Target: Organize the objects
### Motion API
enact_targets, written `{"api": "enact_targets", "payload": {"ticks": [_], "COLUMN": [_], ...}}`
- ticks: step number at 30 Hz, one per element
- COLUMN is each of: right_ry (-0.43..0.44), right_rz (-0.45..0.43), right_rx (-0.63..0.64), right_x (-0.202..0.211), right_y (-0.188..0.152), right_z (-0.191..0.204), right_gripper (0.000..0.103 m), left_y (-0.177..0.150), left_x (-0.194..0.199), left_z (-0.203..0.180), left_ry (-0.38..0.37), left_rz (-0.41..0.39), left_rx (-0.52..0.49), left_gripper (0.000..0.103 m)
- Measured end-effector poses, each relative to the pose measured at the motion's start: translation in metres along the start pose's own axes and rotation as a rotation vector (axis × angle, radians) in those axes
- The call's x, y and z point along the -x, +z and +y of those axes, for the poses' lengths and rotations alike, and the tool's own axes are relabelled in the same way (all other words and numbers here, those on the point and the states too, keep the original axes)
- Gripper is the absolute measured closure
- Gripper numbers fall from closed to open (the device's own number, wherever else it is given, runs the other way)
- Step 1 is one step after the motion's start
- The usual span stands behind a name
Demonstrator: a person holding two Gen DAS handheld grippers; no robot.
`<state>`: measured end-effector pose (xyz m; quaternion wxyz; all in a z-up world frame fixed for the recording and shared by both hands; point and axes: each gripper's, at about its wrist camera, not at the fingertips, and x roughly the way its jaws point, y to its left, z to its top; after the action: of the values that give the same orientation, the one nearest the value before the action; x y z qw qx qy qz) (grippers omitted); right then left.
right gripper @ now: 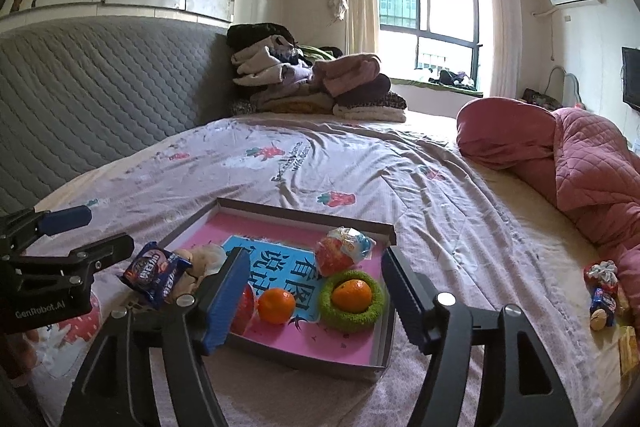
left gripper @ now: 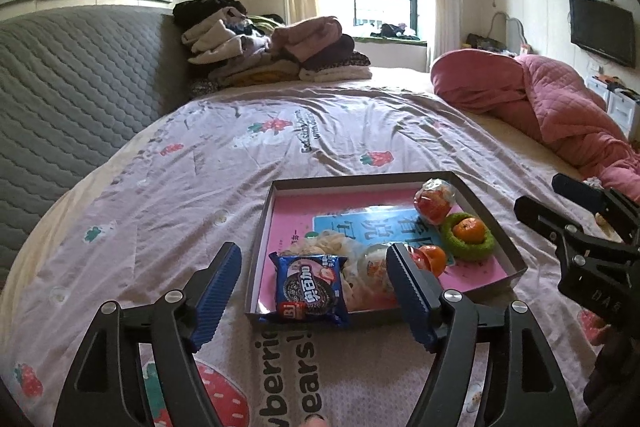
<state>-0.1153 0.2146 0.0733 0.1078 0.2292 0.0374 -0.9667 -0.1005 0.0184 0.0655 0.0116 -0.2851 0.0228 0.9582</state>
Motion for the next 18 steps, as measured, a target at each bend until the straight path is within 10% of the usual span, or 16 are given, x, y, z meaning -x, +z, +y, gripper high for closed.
{"api": "enact_targets", "payload": {"ticks": [18], "right_ry": [0.019], "right_rz": [-0.006], "right_rx": [-0.056], "right_x": [0.014], "right_y": [-0.005], "right_z": [-0.008], "right_gripper": [0.028], "left_y": [-0.010], "left_x": [0.014], "left_z": [-0.001], "left_ry": [0.032], "left_rz": [0.000], "left_rx": [-0.002], "left_gripper": [0.027]}}
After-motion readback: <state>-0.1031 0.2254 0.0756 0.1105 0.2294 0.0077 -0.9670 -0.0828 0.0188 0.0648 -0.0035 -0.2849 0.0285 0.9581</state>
